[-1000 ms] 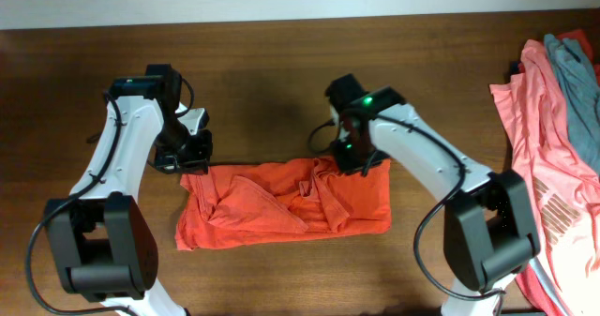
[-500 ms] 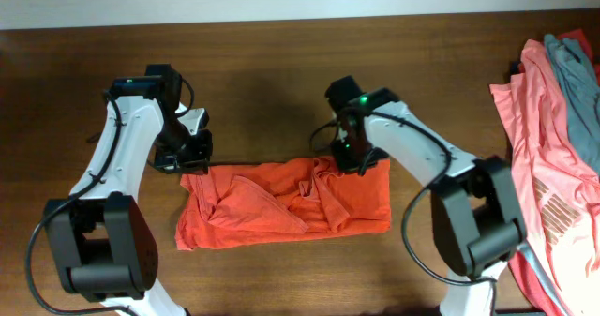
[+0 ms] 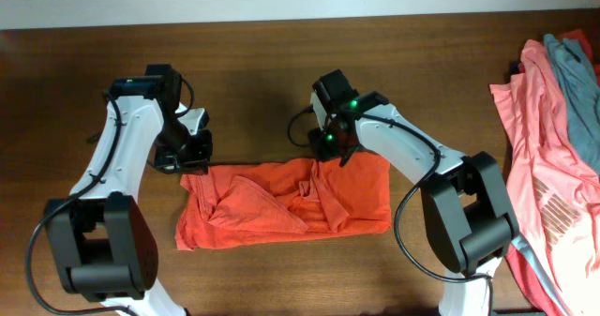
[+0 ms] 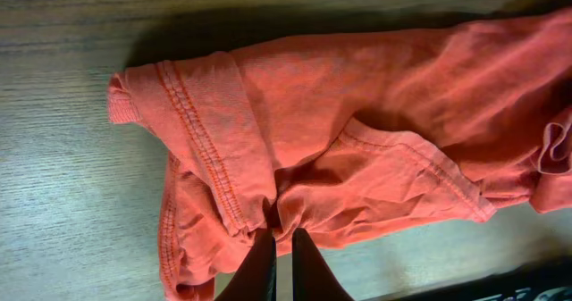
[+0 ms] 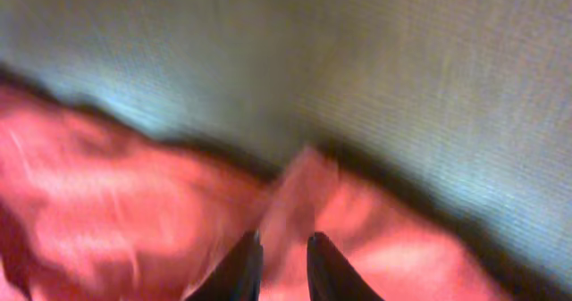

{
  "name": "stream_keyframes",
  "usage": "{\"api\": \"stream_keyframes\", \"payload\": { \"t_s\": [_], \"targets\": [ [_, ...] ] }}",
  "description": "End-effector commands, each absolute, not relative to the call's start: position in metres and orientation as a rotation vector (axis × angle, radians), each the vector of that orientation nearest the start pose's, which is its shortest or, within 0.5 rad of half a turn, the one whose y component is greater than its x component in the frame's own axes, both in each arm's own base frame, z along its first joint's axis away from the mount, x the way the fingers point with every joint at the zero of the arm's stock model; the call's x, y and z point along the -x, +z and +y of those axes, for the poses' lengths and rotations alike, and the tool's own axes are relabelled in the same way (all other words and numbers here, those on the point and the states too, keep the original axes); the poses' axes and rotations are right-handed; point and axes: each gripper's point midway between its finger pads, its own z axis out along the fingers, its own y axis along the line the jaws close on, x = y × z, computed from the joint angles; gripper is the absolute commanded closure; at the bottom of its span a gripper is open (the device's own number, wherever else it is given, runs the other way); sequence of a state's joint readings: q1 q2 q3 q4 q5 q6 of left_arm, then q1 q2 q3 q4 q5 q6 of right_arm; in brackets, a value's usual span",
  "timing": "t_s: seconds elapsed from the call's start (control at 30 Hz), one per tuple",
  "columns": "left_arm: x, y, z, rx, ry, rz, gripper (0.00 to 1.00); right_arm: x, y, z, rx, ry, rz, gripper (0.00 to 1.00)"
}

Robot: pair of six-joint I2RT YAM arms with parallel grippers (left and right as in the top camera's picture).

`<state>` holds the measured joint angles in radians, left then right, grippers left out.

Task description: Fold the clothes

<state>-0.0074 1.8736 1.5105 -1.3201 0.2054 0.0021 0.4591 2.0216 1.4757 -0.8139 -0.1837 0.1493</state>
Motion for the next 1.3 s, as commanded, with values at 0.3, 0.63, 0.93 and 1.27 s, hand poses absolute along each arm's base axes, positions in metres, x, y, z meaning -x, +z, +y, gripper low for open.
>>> {"api": "stream_keyframes", "payload": {
  "t_s": [0.3,0.63,0.93,1.27],
  "targets": [
    [-0.321,0.099,-0.037,0.000,-0.306,3.223,0.92,-0.309,0.090,0.143,0.442,0.030,3.153,0.76],
    [-0.321,0.099,-0.037,0.000,-0.306,3.222,0.91,-0.257,0.014,0.138,0.392,0.130,3.290,0.76],
    [-0.321,0.099,-0.037,0.000,-0.306,3.222,0.92,-0.237,0.013,0.190,0.669,0.435,3.228,0.76],
    [-0.321,0.099,-0.037,0.000,-0.306,3.222,0.92,-0.200,0.032,0.258,1.197,0.855,2.973,0.77]
  ]
}}
